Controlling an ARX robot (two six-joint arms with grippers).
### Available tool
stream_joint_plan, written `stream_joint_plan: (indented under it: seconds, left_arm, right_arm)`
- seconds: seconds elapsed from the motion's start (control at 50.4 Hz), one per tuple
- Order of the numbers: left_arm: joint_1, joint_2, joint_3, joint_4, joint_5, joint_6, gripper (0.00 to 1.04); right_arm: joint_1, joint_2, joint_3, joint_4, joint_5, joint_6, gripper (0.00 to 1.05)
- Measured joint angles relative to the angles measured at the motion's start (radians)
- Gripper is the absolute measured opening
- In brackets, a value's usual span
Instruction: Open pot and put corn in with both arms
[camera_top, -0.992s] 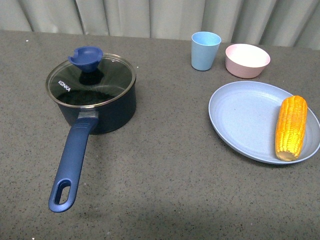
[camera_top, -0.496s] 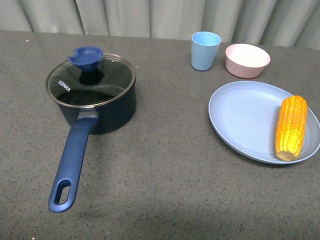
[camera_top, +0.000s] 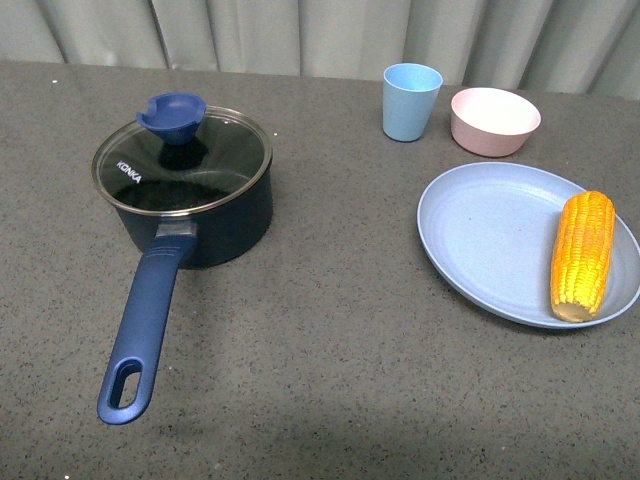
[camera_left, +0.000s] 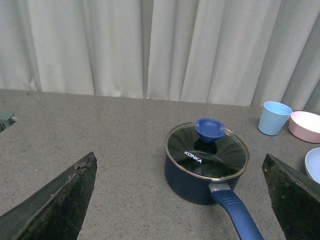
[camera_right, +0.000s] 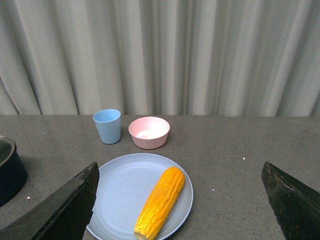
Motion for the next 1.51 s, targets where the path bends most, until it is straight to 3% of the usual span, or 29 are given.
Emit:
stream_joint_plan:
  seconds: [0.615, 0.754, 0.992, 1.15, 1.289, 1.507]
  left_arm:
    - [0.0, 0.0, 0.0, 0.0, 0.0, 0.0, 0.98]
    - [0.012, 0.131, 0.008, 0.001, 0.036, -0.061, 0.98]
    - [-0.124, 0.605, 0.079, 0.476, -0.024, -0.105, 0.98]
    - [-0.26, 1.183, 0.201, 0.962, -0.034, -0.122, 0.98]
    - [-0.319, 1.489, 0.321, 1.06, -0.072, -0.131, 0.98]
    - [-0.357, 1.722, 0.448, 1.093, -0.091, -0.122, 0.98]
  right_arm:
    - [0.0, 0.0, 0.0, 0.0, 0.0, 0.0, 0.95]
    - [0.0, 0.0, 0.0, 0.0, 0.0, 0.0, 0.95]
    - [0.0, 0.0, 0.0, 0.0, 0.0, 0.0, 0.95]
    - [0.0, 0.0, 0.0, 0.0, 0.0, 0.0, 0.95]
    - [0.0, 0.0, 0.0, 0.0, 0.0, 0.0, 0.95]
    - [0.0, 0.0, 0.0, 0.0, 0.0, 0.0, 0.95]
